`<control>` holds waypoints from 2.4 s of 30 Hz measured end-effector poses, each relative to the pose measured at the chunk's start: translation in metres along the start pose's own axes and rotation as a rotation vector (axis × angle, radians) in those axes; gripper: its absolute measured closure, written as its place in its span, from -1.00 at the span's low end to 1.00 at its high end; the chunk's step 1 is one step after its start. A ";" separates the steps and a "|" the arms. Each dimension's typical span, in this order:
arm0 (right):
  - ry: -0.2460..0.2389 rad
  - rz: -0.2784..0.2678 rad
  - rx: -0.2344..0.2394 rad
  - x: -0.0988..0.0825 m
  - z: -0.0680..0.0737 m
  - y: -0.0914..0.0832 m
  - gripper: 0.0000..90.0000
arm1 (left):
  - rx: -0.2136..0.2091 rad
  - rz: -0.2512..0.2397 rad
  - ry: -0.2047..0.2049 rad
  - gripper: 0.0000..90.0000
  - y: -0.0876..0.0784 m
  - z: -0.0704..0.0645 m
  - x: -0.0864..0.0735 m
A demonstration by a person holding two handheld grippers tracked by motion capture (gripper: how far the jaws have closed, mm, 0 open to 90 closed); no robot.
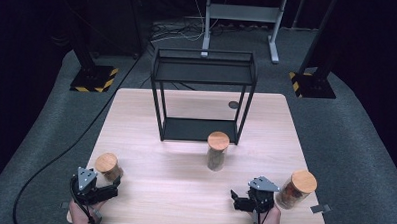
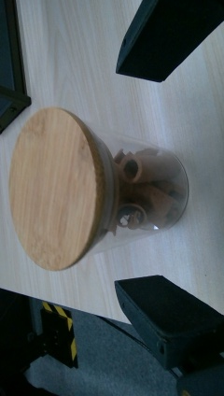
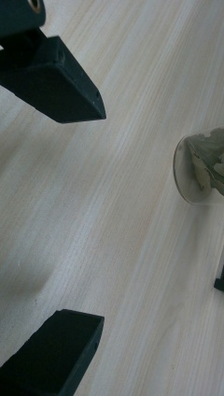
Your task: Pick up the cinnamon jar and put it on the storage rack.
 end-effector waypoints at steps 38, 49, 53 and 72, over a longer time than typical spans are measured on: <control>0.014 -0.031 0.026 -0.001 -0.002 -0.003 -0.94 | 0.025 0.031 -0.060 -0.99 0.034 0.004 0.002; 0.019 -0.046 0.037 -0.001 -0.002 -0.004 -0.94 | 0.025 0.006 -0.054 -0.46 0.028 0.004 0.000; 0.018 -0.041 0.041 -0.001 -0.002 -0.004 -0.94 | 0.024 0.008 -0.049 -0.46 0.028 0.004 0.001; 0.019 -0.027 0.053 -0.001 -0.003 -0.002 -0.95 | -0.007 -0.007 -0.043 -0.45 0.019 0.005 0.003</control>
Point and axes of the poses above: each handheld gripper's, and its own axes: y roughly forward along the jaws, x roughly out of its top, z roughly to its left, the point moved 2 cm from there along y, roughly forward along the jaws
